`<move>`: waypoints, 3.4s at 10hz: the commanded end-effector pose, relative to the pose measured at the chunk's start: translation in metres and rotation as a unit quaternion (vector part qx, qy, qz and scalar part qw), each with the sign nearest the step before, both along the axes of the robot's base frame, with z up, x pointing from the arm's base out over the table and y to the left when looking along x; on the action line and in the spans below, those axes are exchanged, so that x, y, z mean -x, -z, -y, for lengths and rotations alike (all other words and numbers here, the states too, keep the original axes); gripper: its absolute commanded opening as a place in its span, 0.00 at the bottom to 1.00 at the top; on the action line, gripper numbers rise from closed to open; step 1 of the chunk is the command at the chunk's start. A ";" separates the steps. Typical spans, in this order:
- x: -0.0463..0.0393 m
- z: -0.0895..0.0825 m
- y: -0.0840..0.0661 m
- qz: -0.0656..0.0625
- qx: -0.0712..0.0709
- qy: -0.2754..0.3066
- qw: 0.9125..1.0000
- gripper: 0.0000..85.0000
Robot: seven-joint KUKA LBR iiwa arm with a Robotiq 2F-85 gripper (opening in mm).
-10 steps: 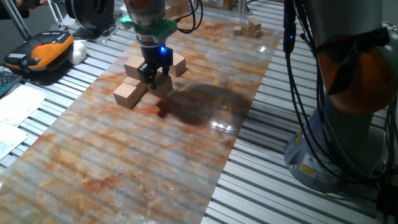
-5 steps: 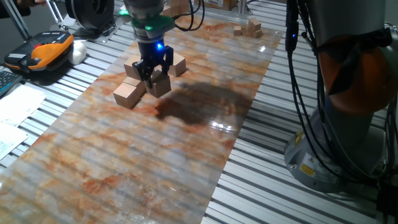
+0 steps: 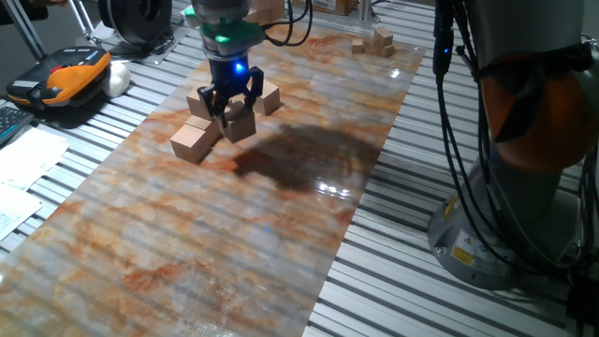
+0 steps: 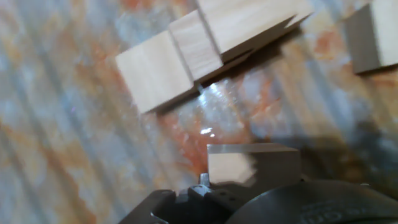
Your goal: Stack the blocks into a pyramid shape
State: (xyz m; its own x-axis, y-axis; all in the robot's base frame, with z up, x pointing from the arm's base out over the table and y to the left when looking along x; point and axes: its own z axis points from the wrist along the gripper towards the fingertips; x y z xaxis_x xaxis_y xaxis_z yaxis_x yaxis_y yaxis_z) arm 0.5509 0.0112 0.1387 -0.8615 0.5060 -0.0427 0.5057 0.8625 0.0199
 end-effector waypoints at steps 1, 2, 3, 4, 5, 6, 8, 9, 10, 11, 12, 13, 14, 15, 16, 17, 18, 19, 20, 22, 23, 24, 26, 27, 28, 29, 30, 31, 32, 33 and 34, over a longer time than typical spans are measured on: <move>-0.0007 -0.005 -0.003 0.001 0.005 0.116 0.993 0.00; -0.0015 -0.010 -0.006 0.001 0.006 0.143 0.990 0.00; -0.0023 -0.014 -0.009 0.001 0.019 0.170 0.985 0.00; -0.0033 -0.016 -0.011 0.001 0.022 0.205 0.979 0.00; -0.0052 -0.017 -0.013 0.000 0.018 0.248 0.969 0.00; -0.0063 -0.017 -0.017 0.000 0.010 0.283 0.959 0.00; -0.0107 -0.013 -0.023 -0.003 -0.003 0.334 0.942 0.00; -0.0139 -0.016 -0.024 -0.011 0.015 0.384 0.923 0.00; -0.0153 -0.019 -0.026 -0.018 0.034 0.421 0.906 0.00; -0.0159 -0.022 -0.027 -0.023 0.038 0.448 0.893 0.00; -0.0161 -0.022 -0.027 -0.026 0.037 0.464 0.885 0.00; -0.0171 -0.020 -0.028 -0.025 0.027 0.474 0.880 0.00; -0.0201 -0.017 -0.029 -0.026 0.016 0.493 0.869 0.00; -0.0229 -0.014 -0.030 -0.028 0.010 0.512 0.858 0.00; -0.0244 -0.013 -0.030 -0.029 0.011 0.521 0.853 0.00; -0.0267 -0.015 -0.028 -0.038 0.029 0.534 0.844 0.00; -0.0292 -0.016 -0.027 -0.042 0.036 0.545 0.837 0.00; -0.0317 -0.017 -0.026 -0.049 0.044 0.559 0.826 0.00; -0.0338 -0.017 -0.024 -0.052 0.045 0.567 0.821 0.00; -0.0371 -0.017 -0.023 -0.055 0.039 0.580 0.812 0.00; -0.0377 -0.017 -0.024 -0.053 0.031 0.584 0.810 0.00; -0.0382 -0.018 -0.025 -0.052 0.027 0.585 0.809 0.00; -0.0418 -0.018 -0.026 -0.051 0.023 0.590 0.806 0.00; -0.0426 -0.018 -0.025 -0.051 0.024 0.589 0.806 0.00; -0.0428 -0.018 -0.025 -0.051 0.026 0.587 0.808 0.00; -0.0433 -0.018 -0.025 -0.052 0.031 0.584 0.810 0.00; -0.0453 -0.019 -0.024 -0.052 0.033 0.581 0.811 0.00; -0.0484 -0.021 -0.023 -0.052 0.038 0.574 0.816 0.00; -0.0517 -0.023 -0.022 -0.051 0.043 0.567 0.821 0.00; -0.0567 -0.025 -0.023 -0.048 0.040 0.560 0.826 0.00; -0.0598 -0.025 -0.023 -0.046 0.037 0.555 0.830 0.00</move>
